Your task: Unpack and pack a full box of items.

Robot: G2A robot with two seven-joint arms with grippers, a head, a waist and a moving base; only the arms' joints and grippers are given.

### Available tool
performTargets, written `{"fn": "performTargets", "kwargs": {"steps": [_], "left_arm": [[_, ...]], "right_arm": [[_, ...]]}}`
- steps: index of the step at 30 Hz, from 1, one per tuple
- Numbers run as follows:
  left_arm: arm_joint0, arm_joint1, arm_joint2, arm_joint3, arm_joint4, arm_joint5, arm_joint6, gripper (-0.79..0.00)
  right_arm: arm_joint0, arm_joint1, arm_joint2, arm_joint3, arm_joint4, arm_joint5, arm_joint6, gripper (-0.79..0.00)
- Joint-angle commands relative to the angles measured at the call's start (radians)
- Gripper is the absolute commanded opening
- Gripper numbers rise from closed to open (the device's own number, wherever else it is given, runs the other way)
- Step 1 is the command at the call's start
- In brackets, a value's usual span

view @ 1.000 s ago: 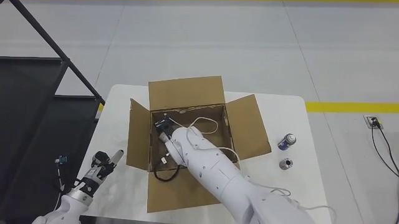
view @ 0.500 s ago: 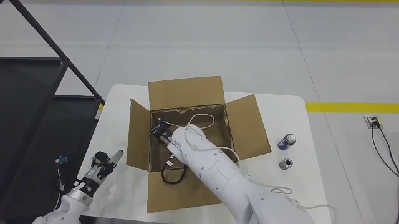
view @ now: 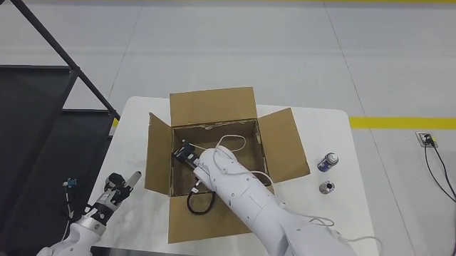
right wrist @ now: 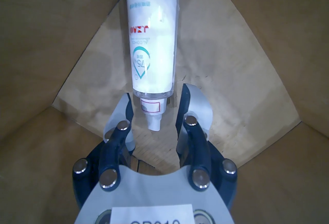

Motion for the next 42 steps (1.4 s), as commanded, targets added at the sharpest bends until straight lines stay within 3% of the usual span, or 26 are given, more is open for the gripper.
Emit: {"fn": "performTargets", "kwargs": {"steps": [1, 4, 6, 11, 14, 42], "left_arm": [[0.0, 0.0, 0.0, 0.0, 0.0, 0.0, 0.0, 0.0], [0.0, 0.0, 0.0, 0.0, 0.0, 0.0, 0.0, 0.0], [0.0, 0.0, 0.0, 0.0, 0.0, 0.0, 0.0, 0.0], [0.0, 0.0, 0.0, 0.0, 0.0, 0.0, 0.0, 0.0], [0.0, 0.0, 0.0, 0.0, 0.0, 0.0, 0.0, 0.0], [0.0, 0.0, 0.0, 0.0, 0.0, 0.0, 0.0, 0.0]], "right_arm": [[0.0, 0.0, 0.0, 0.0, 0.0, 0.0, 0.001, -0.4], [0.0, 0.0, 0.0, 0.0, 0.0, 0.0, 0.001, -0.406], [0.0, 0.0, 0.0, 0.0, 0.0, 0.0, 0.001, -0.453], [0.002, 0.0, 0.005, 0.008, 0.015, -0.001, 0.054, -0.69], [0.011, 0.0, 0.007, 0.001, 0.023, 0.004, 0.082, -0.785], [0.037, 0.005, -0.009, 0.004, -0.01, 0.074, 0.221, -0.785]]}}
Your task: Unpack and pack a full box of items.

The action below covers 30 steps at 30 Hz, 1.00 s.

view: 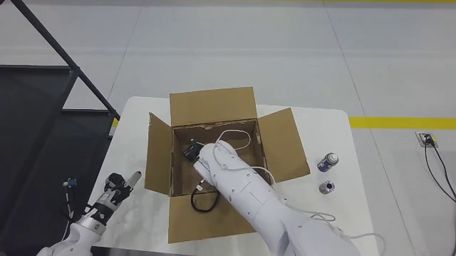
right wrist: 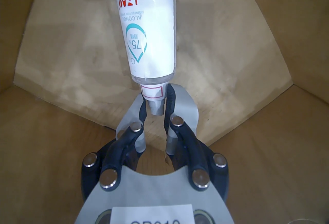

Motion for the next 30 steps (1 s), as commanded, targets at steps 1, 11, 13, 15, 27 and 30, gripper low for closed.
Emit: {"fn": "performTargets", "kwargs": {"steps": [1, 11, 13, 15, 27, 30], "left_arm": [[0.0, 0.0, 0.0, 0.0, 0.0, 0.0, 0.0, 0.0], [0.0, 0.0, 0.0, 0.0, 0.0, 0.0, 0.0, 0.0], [0.0, 0.0, 0.0, 0.0, 0.0, 0.0, 0.0, 0.0], [0.0, 0.0, 0.0, 0.0, 0.0, 0.0, 0.0, 0.0], [0.0, 0.0, 0.0, 0.0, 0.0, 0.0, 0.0, 0.0], [0.0, 0.0, 0.0, 0.0, 0.0, 0.0, 0.0, 0.0]], "right_arm": [[0.0, 0.001, 0.004, 0.001, 0.002, 0.016, -0.004, -0.785], [-0.009, 0.008, 0.024, 0.017, 0.0, 0.008, -0.06, -0.785], [-0.01, 0.012, 0.029, 0.023, 0.002, -0.007, -0.061, -0.785], [-0.013, 0.015, 0.035, 0.023, 0.005, -0.026, -0.08, -0.785], [-0.011, 0.021, 0.049, -0.055, -0.034, 0.044, -0.129, 0.0], [-0.003, 0.023, 0.057, -0.075, -0.042, 0.039, -0.141, 0.0]]}}
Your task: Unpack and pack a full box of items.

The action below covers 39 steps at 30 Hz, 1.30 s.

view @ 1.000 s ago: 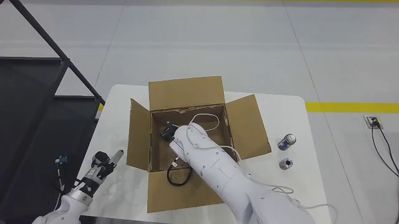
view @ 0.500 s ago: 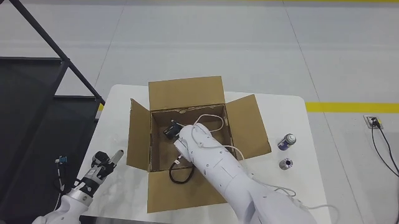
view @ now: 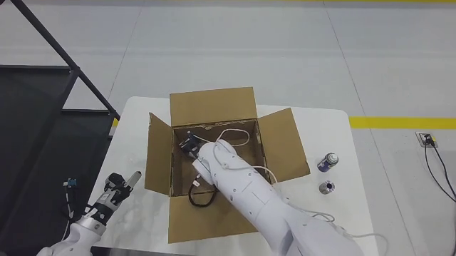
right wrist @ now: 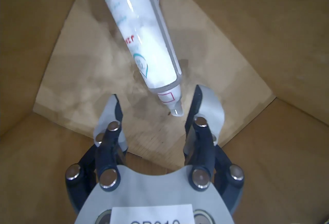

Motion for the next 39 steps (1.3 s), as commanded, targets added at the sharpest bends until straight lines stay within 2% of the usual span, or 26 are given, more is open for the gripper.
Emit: {"fn": "performTargets", "kwargs": {"steps": [1, 6, 9, 19, 23, 27, 30, 31, 32, 39], "left_arm": [[0.0, 0.0, 0.0, 0.0, 0.0, 0.0, 0.0, 0.0], [0.0, 0.0, 0.0, 0.0, 0.0, 0.0, 0.0, 0.0], [0.0, 0.0, 0.0, 0.0, 0.0, 0.0, 0.0, 0.0], [0.0, 0.0, 0.0, 0.0, 0.0, 0.0, 0.0, 0.0], [0.0, 0.0, 0.0, 0.0, 0.0, 0.0, 0.0, 0.0], [0.0, 0.0, 0.0, 0.0, 0.0, 0.0, 0.0, 0.0], [0.0, 0.0, 0.0, 0.0, 0.0, 0.0, 0.0, 0.0], [0.0, 0.0, 0.0, 0.0, 0.0, 0.0, 0.0, 0.0], [0.0, 0.0, 0.0, 0.0, 0.0, 0.0, 0.0, 0.0], [0.0, 0.0, 0.0, 0.0, 0.0, 0.0, 0.0, 0.0]], "right_arm": [[0.004, 0.002, 0.003, -0.009, -0.007, -0.013, -0.007, 0.0], [0.016, 0.001, -0.004, -0.007, -0.048, -0.064, 0.01, 0.0], [0.023, 0.001, -0.005, 0.012, -0.064, -0.131, -0.002, 0.0], [0.014, -0.006, 0.002, 0.068, -0.086, -0.261, -0.111, 0.0], [0.008, -0.01, 0.009, 0.086, -0.084, -0.268, -0.13, 0.0], [0.002, -0.013, 0.021, 0.103, -0.072, -0.247, -0.144, -0.126], [-0.002, -0.015, 0.027, 0.108, -0.065, -0.238, -0.14, -0.292], [-0.002, -0.015, 0.027, 0.108, -0.065, -0.238, -0.14, -0.385], [-0.002, -0.015, 0.027, 0.108, -0.065, -0.238, -0.14, -0.413], [-0.002, -0.015, 0.027, 0.108, -0.065, -0.238, -0.14, -0.416]]}}
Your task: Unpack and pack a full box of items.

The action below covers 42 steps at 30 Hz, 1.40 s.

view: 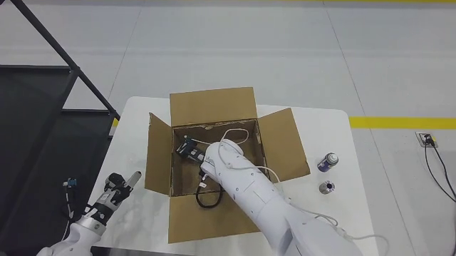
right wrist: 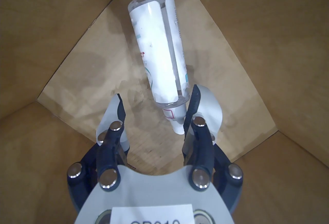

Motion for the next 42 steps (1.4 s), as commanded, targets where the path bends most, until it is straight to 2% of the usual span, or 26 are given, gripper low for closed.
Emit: {"fn": "performTargets", "kwargs": {"steps": [1, 5, 6, 8, 9, 12, 13, 14, 15, 21, 26, 30, 37, 42], "left_arm": [[0.0, 0.0, 0.0, 0.0, 0.0, 0.0, 0.0, 0.0], [0.0, 0.0, 0.0, 0.0, 0.0, 0.0, 0.0, 0.0], [0.0, 0.0, 0.0, 0.0, 0.0, 0.0, 0.0, 0.0], [0.0, 0.0, 0.0, 0.0, 0.0, 0.0, 0.0, 0.0], [0.0, 0.0, 0.0, 0.0, 0.0, 0.0, 0.0, 0.0], [0.0, 0.0, 0.0, 0.0, 0.0, 0.0, 0.0, 0.0], [0.0, 0.0, 0.0, 0.0, 0.0, 0.0, 0.0, 0.0], [0.0, 0.0, 0.0, 0.0, 0.0, 0.0, 0.0, 0.0], [0.0, 0.0, 0.0, 0.0, 0.0, 0.0, 0.0, 0.0], [0.0, 0.0, 0.0, 0.0, 0.0, 0.0, 0.0, 0.0], [0.0, 0.0, 0.0, 0.0, 0.0, 0.0, 0.0, 0.0], [0.006, 0.0, 0.001, -0.009, -0.007, 0.002, 0.0, 0.0], [0.01, 0.002, -0.003, -0.006, -0.024, -0.004, 0.006, 0.0], [0.023, 0.004, -0.02, -0.012, -0.064, -0.029, 0.006, 0.0]], "right_arm": [[0.0, 0.0, 0.0, 0.0, 0.0, 0.0, 0.0, -0.422], [0.0, 0.0, 0.0, 0.0, 0.0, 0.0, 0.0, -0.456], [0.0, 0.0, 0.0, 0.0, 0.0, 0.0, 0.0, -0.517], [-0.003, -0.001, -0.007, 0.002, -0.012, -0.023, 0.049, -0.557], [0.005, -0.002, -0.006, -0.005, -0.012, -0.036, 0.077, -0.773], [0.008, -0.002, -0.002, -0.011, -0.009, -0.011, 0.069, -0.785], [0.007, -0.002, -0.002, -0.015, -0.011, -0.006, 0.06, -0.646], [0.007, -0.002, 0.0, -0.018, -0.011, 0.001, 0.049, -0.4], [0.006, -0.002, 0.0, -0.022, -0.014, 0.012, 0.033, 0.0], [-0.004, -0.002, 0.007, -0.054, -0.019, 0.064, -0.092, 0.0], [-0.007, 0.001, 0.02, -0.069, -0.016, 0.077, -0.152, 0.0], [-0.001, 0.002, 0.032, -0.073, -0.012, 0.087, -0.159, 0.0], [0.017, 0.0, 0.047, -0.057, -0.01, 0.089, -0.093, 0.0], [0.013, 0.005, 0.046, -0.043, -0.036, 0.043, -0.2, 0.0]]}}
